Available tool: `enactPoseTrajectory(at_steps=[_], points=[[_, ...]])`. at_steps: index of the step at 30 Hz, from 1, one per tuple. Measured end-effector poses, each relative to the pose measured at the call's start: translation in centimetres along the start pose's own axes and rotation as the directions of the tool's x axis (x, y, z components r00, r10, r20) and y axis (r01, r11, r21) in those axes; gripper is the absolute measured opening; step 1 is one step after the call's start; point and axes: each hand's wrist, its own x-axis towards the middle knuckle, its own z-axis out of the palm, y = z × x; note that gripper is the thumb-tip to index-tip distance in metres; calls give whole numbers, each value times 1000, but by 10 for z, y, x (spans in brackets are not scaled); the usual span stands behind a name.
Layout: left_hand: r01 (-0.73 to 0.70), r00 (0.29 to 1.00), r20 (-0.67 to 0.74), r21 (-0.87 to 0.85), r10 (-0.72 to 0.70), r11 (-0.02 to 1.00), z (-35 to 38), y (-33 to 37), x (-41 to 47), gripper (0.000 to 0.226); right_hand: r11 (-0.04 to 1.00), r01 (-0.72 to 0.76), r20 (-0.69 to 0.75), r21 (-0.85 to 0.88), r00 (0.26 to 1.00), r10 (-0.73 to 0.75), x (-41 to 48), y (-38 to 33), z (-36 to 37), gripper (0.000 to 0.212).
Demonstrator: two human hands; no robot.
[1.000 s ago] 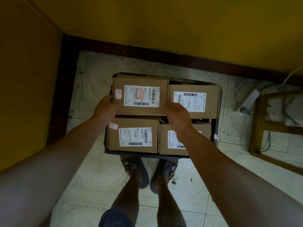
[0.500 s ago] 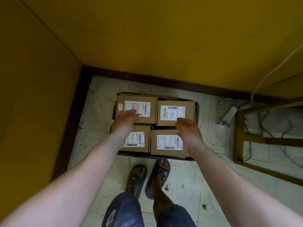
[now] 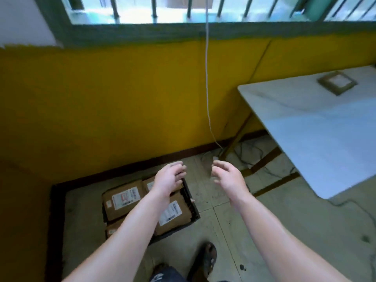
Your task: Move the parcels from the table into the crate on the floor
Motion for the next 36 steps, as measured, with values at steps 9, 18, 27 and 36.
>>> enactPoseTrajectory(at_steps=[9, 18, 27, 36], points=[[-102, 971, 226, 95, 78, 990, 195, 18, -48, 15, 972, 42, -193, 232, 981, 3, -11, 22, -183, 20], [-147, 923, 373, 121, 93, 982, 433, 4, -67, 19, 953, 114, -327, 281, 945, -17, 16, 70, -415, 17], [-190, 895, 435, 169, 100, 967, 587, -5, -52, 15, 936, 114, -387, 333, 922, 25, 71, 101, -558, 13], [-121, 930, 359, 106, 76, 987, 723, 13, 47, 17, 952, 86, -286, 293, 958, 1, 208, 82, -669, 23]])
